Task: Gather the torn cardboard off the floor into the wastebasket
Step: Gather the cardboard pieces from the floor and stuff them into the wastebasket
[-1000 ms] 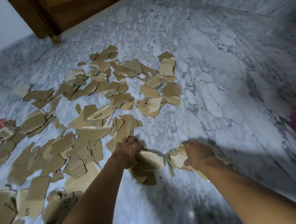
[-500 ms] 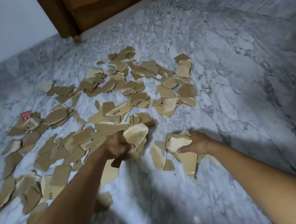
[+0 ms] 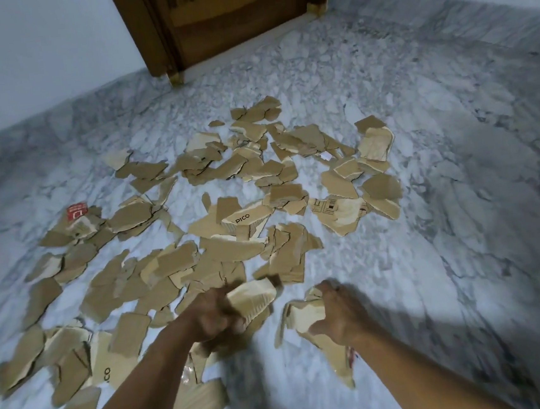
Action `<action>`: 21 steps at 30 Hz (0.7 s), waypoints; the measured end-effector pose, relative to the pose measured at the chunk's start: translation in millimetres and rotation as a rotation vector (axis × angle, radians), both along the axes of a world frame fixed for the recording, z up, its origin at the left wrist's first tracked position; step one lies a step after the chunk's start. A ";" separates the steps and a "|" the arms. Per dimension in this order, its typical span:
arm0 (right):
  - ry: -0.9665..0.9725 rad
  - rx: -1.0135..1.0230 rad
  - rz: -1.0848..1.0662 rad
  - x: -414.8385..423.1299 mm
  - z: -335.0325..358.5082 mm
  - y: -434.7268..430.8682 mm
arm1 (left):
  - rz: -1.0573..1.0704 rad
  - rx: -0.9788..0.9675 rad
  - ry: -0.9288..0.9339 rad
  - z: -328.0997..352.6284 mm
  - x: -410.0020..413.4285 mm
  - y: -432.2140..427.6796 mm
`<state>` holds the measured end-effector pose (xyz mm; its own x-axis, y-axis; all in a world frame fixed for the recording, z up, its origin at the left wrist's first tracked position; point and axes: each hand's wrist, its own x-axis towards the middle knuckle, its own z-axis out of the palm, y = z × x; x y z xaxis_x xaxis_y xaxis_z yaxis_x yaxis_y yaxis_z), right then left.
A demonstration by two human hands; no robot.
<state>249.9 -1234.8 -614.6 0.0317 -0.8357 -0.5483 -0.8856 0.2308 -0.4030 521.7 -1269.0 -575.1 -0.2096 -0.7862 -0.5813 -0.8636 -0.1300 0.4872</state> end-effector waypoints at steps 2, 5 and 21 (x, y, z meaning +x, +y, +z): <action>-0.101 0.012 -0.020 -11.3 5.4 -0.3 | 0.002 0.033 0.019 4.2 -7.8 -14.5; -0.192 -0.005 -0.085 -41.3 24.5 -9.3 | -0.043 -0.002 0.069 13.2 -32.4 -44.6; 0.173 -0.031 0.003 -104.7 20.2 7.5 | -0.312 -0.297 -0.321 -35.1 -120.4 -99.4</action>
<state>145.2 -1227.4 -594.4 -0.0590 -0.8523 -0.5198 -0.9431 0.2183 -0.2510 401.4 -1368.4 -610.2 -0.3075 -0.8556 -0.4164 -0.9508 0.2597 0.1687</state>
